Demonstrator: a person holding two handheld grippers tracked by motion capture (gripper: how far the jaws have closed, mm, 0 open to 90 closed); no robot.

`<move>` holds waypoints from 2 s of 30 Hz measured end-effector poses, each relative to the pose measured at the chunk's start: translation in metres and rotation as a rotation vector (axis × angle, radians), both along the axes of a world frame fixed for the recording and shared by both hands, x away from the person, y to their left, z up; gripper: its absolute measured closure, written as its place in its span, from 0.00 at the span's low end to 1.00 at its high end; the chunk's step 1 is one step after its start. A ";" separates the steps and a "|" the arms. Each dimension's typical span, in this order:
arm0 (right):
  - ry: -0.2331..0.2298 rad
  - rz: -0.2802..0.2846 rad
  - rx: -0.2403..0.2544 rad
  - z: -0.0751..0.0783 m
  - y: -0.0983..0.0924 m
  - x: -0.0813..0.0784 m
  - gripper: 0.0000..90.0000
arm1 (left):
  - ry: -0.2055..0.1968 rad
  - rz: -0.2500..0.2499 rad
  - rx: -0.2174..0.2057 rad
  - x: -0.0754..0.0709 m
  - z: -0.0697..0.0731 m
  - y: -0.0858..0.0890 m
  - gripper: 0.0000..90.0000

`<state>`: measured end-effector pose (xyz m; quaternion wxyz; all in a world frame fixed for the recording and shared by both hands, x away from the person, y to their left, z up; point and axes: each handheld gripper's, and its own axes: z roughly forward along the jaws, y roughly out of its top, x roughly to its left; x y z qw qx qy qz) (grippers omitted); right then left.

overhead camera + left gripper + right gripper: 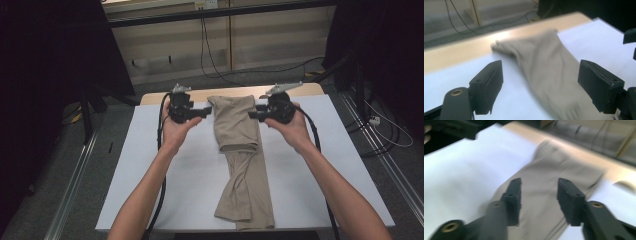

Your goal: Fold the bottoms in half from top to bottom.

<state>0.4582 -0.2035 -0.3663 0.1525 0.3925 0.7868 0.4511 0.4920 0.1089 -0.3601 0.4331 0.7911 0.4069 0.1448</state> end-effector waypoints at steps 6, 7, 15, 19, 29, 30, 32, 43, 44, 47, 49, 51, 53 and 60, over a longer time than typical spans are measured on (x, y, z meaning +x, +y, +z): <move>0.049 0.228 -0.029 -0.023 0.036 -0.073 0.76 | 0.033 -0.077 0.026 -0.064 -0.020 0.007 0.23; 0.063 0.263 -0.038 -0.027 0.043 -0.084 0.76 | 0.042 -0.092 0.024 -0.074 -0.023 0.010 0.23; 0.107 0.392 -0.143 -0.067 0.083 -0.117 0.64 | 0.123 -0.165 0.086 -0.124 -0.048 0.021 0.22; 0.103 0.423 -0.177 -0.077 0.092 -0.112 0.58 | 0.148 -0.181 0.085 -0.127 -0.056 0.018 0.22; 0.073 0.382 -0.136 -0.061 0.066 -0.125 0.99 | 0.152 -0.215 0.091 -0.133 -0.060 0.008 0.23; 0.066 0.369 -0.131 -0.060 0.060 -0.128 0.99 | 0.153 -0.224 0.099 -0.133 -0.060 0.006 0.23; 0.075 0.342 -0.101 -0.058 0.044 -0.131 0.99 | 0.157 -0.236 0.094 -0.135 -0.062 0.000 0.23; 0.143 0.270 -0.182 -0.071 -0.014 -0.147 0.90 | 0.161 -0.281 0.100 -0.138 -0.063 -0.020 0.25; 0.150 0.262 -0.191 -0.072 -0.016 -0.149 0.89 | 0.161 -0.282 0.103 -0.138 -0.063 -0.021 0.25; 0.137 0.261 -0.179 -0.067 -0.015 -0.155 0.85 | 0.163 -0.285 0.105 -0.138 -0.064 -0.021 0.25; 0.116 0.285 -0.151 -0.058 -0.004 -0.156 0.81 | 0.164 -0.278 0.101 -0.137 -0.064 -0.021 0.25; 0.097 0.327 -0.128 -0.051 0.012 -0.152 0.77 | 0.161 -0.282 0.101 -0.137 -0.063 -0.020 0.25; 0.105 0.371 -0.120 -0.049 0.031 -0.146 0.73 | 0.161 -0.279 0.100 -0.137 -0.063 -0.019 0.25; 0.208 0.440 -0.161 -0.070 0.060 -0.134 0.85 | 0.173 -0.291 0.094 -0.140 -0.064 -0.017 0.25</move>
